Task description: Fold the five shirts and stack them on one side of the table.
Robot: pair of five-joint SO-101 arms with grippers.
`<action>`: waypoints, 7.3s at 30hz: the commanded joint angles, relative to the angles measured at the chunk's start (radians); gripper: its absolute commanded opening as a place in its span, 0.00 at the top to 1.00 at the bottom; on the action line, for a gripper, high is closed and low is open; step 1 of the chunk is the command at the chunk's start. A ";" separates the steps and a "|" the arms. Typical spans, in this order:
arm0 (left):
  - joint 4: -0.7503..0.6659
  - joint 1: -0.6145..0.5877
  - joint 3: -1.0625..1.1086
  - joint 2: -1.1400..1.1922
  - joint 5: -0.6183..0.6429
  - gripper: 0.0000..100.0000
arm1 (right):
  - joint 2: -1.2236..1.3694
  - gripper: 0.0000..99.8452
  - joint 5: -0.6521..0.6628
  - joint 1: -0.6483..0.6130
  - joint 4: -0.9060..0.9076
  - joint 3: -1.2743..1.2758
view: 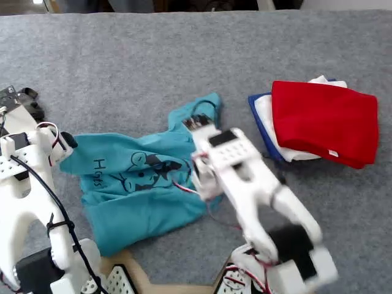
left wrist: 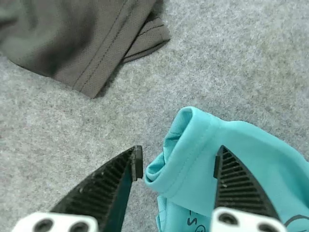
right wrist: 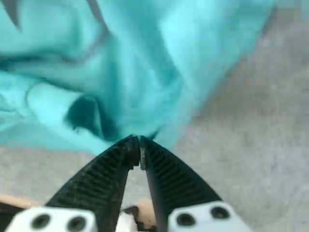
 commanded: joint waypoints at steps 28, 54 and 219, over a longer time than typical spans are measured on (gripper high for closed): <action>-0.006 0.058 -0.085 0.000 -0.052 0.75 | 0.946 0.98 -0.253 0.098 0.388 -1.724; -0.012 0.059 -0.085 0.000 -0.054 0.75 | 1.259 0.99 -0.129 0.305 0.477 -2.031; 0.095 0.285 -0.562 0.282 0.120 0.75 | 0.099 0.99 0.539 0.339 0.262 -0.820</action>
